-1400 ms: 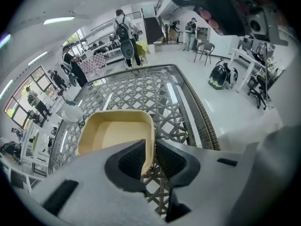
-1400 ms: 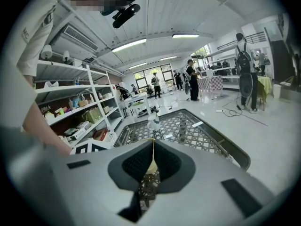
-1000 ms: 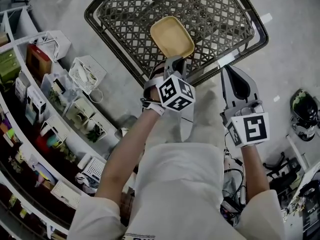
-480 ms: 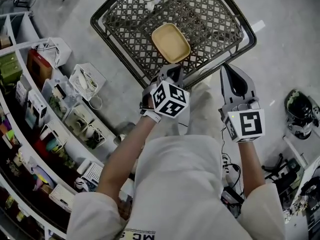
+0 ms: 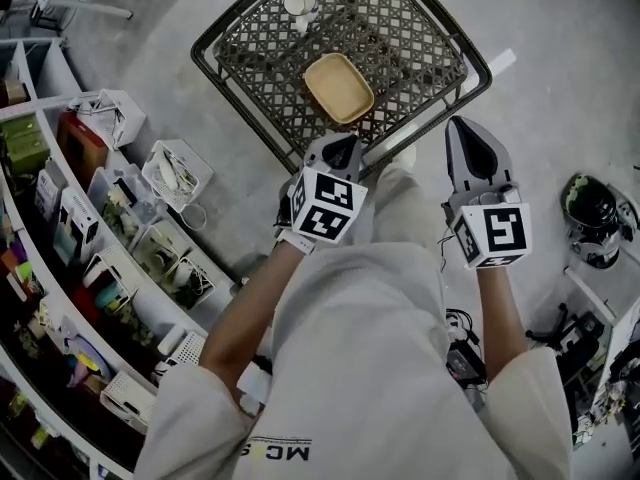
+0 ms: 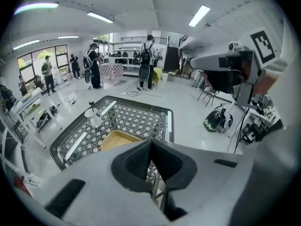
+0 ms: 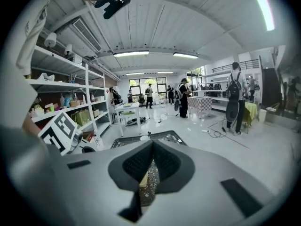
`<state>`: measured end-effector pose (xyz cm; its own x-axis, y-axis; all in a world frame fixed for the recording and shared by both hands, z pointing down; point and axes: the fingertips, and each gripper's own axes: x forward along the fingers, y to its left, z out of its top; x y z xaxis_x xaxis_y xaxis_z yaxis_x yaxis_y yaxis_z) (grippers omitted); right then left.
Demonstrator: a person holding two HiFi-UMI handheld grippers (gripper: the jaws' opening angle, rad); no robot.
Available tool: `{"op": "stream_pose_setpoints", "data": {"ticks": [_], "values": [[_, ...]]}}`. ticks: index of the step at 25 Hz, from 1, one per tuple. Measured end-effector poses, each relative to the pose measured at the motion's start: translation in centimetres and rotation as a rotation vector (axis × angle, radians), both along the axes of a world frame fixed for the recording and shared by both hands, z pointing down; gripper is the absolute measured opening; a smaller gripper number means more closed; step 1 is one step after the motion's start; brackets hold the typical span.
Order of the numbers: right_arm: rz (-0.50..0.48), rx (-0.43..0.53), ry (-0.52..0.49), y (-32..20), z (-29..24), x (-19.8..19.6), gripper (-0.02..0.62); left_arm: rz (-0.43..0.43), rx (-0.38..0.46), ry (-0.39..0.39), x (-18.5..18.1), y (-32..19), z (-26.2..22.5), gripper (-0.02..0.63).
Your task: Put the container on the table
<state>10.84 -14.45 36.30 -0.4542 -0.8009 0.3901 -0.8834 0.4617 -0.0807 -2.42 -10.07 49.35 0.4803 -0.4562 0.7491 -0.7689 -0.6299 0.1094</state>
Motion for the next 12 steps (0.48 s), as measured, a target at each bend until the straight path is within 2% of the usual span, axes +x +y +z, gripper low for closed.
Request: {"op": "stream_pose_setpoints", "data": {"ticks": [6,12], "values": [[0.048,0.022,-0.004,1.8,-2.4,0.9,0.018,-0.060,0.050,0.043,-1.4,1.1,-4.4,0.023],[0.034,0.023,-0.006,3.7,-4.4,2.0,0.018,-0.112,0.155,0.052,-3.4,1.2,-8.7,0.023]]}}
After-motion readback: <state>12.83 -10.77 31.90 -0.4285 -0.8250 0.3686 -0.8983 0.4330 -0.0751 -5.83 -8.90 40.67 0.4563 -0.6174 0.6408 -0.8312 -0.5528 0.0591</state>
